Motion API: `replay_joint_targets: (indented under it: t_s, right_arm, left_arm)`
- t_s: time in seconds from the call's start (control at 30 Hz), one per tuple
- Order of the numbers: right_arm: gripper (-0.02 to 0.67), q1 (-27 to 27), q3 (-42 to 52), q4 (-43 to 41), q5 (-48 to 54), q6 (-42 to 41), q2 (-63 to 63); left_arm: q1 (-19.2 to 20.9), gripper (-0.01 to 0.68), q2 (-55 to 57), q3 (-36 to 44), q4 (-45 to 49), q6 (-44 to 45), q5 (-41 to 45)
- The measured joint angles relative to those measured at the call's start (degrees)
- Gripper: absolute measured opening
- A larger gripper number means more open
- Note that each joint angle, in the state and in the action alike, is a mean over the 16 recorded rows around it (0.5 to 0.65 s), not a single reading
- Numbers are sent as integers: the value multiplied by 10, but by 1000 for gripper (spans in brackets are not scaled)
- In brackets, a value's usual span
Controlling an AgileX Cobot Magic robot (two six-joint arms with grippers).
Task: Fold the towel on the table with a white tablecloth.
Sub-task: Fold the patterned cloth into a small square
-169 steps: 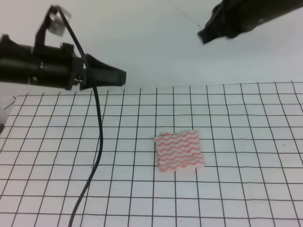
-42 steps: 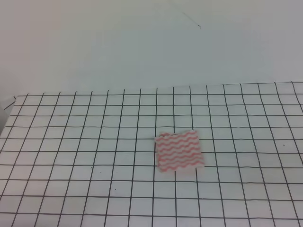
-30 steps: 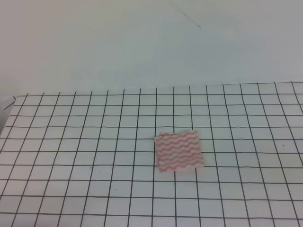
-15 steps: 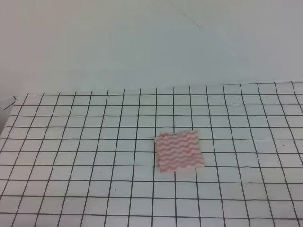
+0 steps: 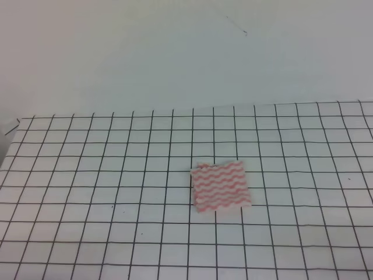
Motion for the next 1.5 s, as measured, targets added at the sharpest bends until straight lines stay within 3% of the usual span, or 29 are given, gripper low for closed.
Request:
replay_joint_targets:
  t_s: [1.5]
  right_arm:
    - [-1, 0, 0, 1, 3, 0, 1]
  left_arm:
    - [0, -1, 1, 0, 0, -1, 0]
